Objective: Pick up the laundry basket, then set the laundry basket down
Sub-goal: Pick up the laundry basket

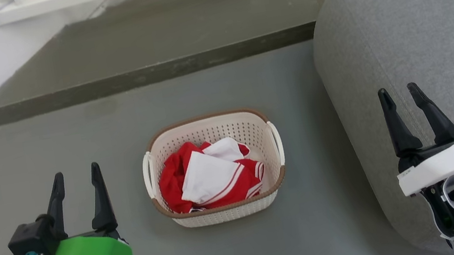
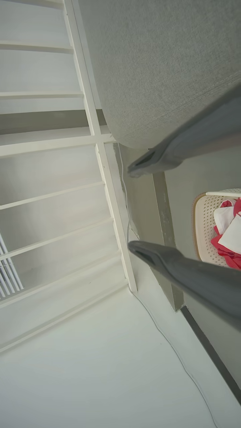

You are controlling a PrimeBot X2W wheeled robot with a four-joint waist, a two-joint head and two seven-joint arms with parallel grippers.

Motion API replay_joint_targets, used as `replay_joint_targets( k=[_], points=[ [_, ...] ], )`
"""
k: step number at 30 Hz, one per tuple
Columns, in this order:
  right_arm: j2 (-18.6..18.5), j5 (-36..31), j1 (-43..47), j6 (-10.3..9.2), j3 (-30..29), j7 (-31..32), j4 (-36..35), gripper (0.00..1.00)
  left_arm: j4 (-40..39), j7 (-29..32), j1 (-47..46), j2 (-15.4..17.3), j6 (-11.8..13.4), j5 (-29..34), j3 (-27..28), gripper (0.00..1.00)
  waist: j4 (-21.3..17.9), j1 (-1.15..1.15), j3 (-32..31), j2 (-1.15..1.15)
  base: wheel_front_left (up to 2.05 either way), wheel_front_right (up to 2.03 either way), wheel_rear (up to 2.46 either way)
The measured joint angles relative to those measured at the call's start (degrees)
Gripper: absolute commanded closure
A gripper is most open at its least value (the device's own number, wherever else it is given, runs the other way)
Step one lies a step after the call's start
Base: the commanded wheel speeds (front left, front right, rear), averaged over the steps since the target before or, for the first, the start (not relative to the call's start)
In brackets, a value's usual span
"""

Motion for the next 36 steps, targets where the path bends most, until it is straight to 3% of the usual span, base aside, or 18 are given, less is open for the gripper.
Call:
replay_joint_targets(
  k=[17, 36],
  points=[
    [0.53, -0.02, -5.42, 0.42, -0.34, 0.0, 0.22, 0.0, -1.04, 0.0, -5.49, -0.12, -0.52, 0.12, -0.2, 0.0, -1.33, 0.0, 9.32, 0.0, 0.0, 0.0, 0.0],
    [0.71, -0.18, -19.83, 0.76, 1.75, 0.4, 7.76, 0.0, 1.92, -0.01, -16.58, -0.34, -1.31, 1.57, -0.14, 0.0, -1.8, 0.01, 23.11, 0.0, 0.0, 0.0, 0.0]
  ],
)
